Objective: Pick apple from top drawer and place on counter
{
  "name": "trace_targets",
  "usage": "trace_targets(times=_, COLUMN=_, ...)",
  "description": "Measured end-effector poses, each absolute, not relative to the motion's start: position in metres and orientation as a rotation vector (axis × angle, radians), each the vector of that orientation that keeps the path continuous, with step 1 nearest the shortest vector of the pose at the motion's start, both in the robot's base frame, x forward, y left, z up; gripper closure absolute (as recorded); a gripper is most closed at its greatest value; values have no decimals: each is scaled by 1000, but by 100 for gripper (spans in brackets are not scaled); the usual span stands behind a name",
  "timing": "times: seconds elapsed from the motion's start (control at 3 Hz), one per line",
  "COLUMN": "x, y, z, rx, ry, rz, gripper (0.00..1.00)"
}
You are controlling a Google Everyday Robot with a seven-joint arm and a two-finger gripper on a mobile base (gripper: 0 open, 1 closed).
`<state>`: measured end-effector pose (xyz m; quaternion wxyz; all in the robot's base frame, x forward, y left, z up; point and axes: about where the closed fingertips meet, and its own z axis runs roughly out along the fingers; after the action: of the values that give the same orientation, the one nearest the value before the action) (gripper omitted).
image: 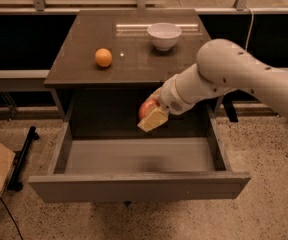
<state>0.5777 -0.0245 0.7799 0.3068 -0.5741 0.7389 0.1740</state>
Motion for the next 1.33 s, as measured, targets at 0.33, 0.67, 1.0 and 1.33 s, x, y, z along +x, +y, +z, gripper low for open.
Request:
trace_targets(times=0.33, x=595, y=-44, z=828, rx=-1527, ry=1930, rz=399, gripper=100)
trace_targets(times=0.67, x=630, y=-66, z=869, rx=-1469, ry=1933, rz=349, gripper=100)
trace_targets(times=1.0, x=678, y=-94, z=894, rx=-1311, ry=1992, rz=309, gripper=100)
trace_targets(times=1.33, x=706, y=-108, z=896, rx=-1202, ry=2043, rz=301, gripper=100)
